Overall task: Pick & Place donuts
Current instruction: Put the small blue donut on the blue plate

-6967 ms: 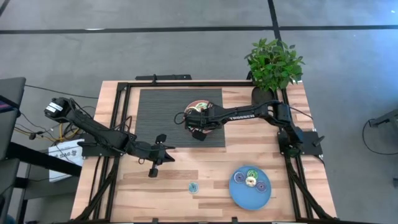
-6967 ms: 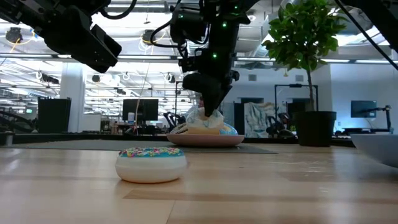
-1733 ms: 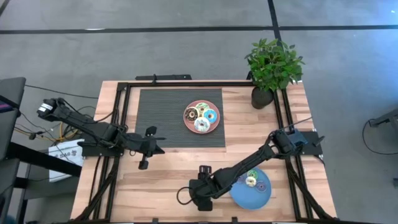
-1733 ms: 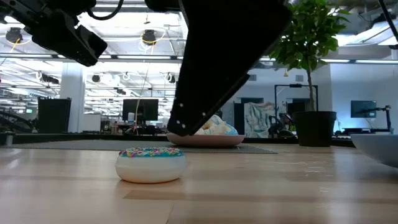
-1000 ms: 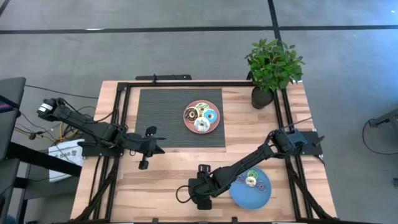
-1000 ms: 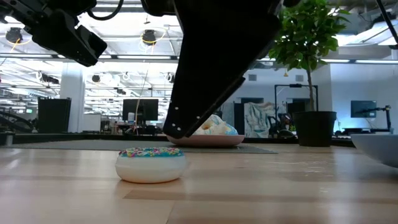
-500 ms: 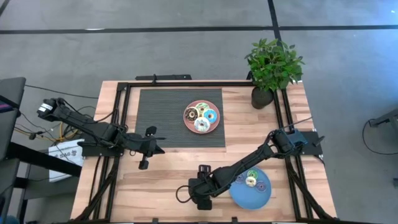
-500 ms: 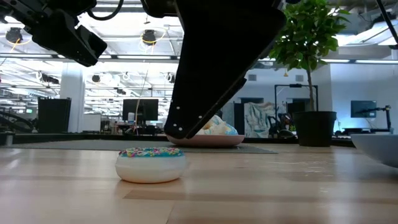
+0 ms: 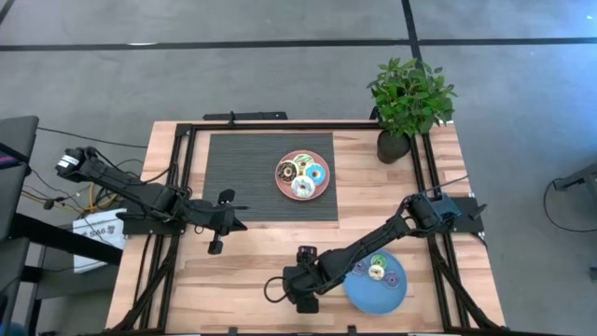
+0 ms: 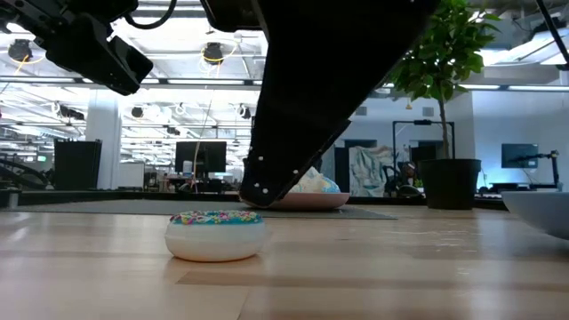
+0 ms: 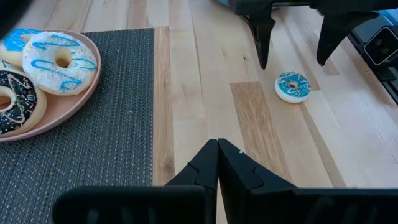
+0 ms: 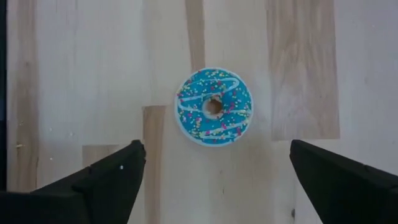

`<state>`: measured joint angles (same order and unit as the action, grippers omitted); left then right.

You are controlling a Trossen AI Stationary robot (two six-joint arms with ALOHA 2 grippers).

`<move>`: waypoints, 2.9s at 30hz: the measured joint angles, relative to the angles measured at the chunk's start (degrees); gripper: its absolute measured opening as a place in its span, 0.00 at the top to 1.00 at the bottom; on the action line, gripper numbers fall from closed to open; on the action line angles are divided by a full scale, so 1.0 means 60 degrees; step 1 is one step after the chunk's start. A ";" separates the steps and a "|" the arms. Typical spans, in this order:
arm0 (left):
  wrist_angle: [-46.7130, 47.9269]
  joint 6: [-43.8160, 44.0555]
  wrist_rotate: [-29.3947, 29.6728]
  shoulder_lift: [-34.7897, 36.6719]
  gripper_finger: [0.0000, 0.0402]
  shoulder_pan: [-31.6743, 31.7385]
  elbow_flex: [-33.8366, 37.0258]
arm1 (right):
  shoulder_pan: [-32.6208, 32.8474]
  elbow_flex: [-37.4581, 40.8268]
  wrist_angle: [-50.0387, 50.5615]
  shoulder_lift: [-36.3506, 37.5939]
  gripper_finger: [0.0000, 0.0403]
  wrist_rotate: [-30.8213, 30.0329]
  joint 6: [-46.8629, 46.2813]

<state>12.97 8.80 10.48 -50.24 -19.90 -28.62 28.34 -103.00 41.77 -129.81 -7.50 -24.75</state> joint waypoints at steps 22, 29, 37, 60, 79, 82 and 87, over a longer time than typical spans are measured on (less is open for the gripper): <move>0.0000 0.0002 0.0067 -0.0004 1.00 0.0001 0.0000 | -0.0016 0.0838 -0.1909 -0.0008 0.04 -0.0322 0.1290; 0.0000 0.0005 0.0076 -0.0004 1.00 -0.0003 0.0000 | -0.0018 0.1362 -0.2775 -0.0015 0.04 -0.0454 0.1416; 0.0000 0.0041 0.0122 -0.0004 1.00 -0.0002 0.0000 | -0.0062 0.1348 -0.2824 0.0003 0.04 -0.0517 0.1883; 0.0000 0.0036 0.0120 -0.0004 1.00 0.0000 0.0000 | -0.0102 0.1348 -0.2764 0.0003 0.20 -0.0397 0.2120; -0.0007 0.0108 0.0115 -0.0004 1.00 -0.0001 0.0000 | -0.0288 0.1319 -0.3189 -0.0259 0.31 0.0476 0.1701; -0.0007 0.0106 0.0116 -0.0004 1.00 -0.0003 0.0000 | -0.0284 0.1319 -0.3183 -0.0259 0.31 0.0483 0.1701; -0.0007 0.0102 0.0116 -0.0004 1.00 0.0000 0.0000 | -0.0277 0.1319 -0.3163 -0.0267 0.31 0.0479 0.1714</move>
<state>12.93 9.41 11.18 -50.26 -19.90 -28.62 26.68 -95.09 22.79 -131.41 -4.62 -14.47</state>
